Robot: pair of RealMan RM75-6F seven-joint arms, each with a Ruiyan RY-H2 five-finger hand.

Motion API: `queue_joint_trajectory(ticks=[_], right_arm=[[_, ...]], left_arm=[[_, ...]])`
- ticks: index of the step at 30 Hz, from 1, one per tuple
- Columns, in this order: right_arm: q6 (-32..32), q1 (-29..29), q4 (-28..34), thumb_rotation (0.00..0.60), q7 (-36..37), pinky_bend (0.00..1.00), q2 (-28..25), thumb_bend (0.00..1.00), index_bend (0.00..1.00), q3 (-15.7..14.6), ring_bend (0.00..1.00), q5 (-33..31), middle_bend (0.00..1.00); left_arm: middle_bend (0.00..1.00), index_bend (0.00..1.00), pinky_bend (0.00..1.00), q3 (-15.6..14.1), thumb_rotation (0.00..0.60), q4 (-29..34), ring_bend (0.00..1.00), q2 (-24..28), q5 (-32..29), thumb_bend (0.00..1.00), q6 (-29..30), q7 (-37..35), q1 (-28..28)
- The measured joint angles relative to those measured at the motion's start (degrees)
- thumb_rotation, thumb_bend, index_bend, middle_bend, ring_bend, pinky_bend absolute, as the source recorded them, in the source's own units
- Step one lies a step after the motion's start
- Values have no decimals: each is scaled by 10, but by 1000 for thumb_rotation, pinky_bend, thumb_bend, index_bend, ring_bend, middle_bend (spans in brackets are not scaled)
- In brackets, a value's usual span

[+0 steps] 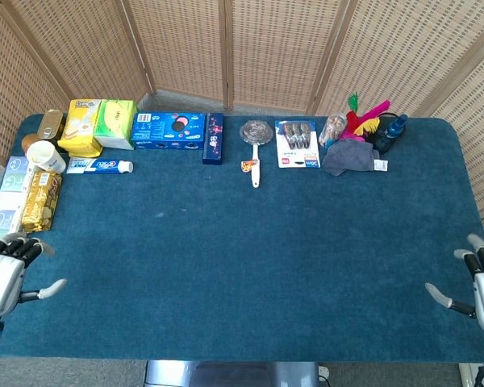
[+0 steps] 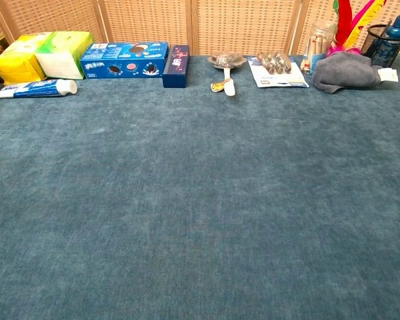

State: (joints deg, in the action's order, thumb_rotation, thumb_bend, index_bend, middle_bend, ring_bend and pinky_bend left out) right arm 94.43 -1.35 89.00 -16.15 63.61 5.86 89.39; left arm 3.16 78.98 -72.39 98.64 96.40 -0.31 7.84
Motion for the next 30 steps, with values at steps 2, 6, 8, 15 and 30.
queue_joint_trajectory(ticks=[2,6,8,15,30], right_arm=[[-14,-12,1,0,-22,923,-3,0,958,3,887,4,886],[-63,-44,8,0,-60,1000,-16,0,1000,9,991,8,990],[-91,-69,5,0,-80,1000,-23,0,1000,14,1000,13,1000],[-151,-120,0,0,-170,1000,-44,0,1000,30,1000,13,1000],[-271,-213,35,0,-529,1000,-92,0,1000,63,1000,-74,1000]], left_arm=[[1000,1000,1000,15,0,-37,1000,-24,20,0,22,-6,17],[1000,1000,1000,32,0,-81,1000,-50,51,0,29,0,59],[1000,1000,1000,34,0,-77,1000,-47,54,0,9,19,71],[1000,1000,1000,39,0,-43,1000,-27,77,0,-71,131,129],[1000,1000,1000,54,0,-62,1000,-27,183,0,-178,335,267]])
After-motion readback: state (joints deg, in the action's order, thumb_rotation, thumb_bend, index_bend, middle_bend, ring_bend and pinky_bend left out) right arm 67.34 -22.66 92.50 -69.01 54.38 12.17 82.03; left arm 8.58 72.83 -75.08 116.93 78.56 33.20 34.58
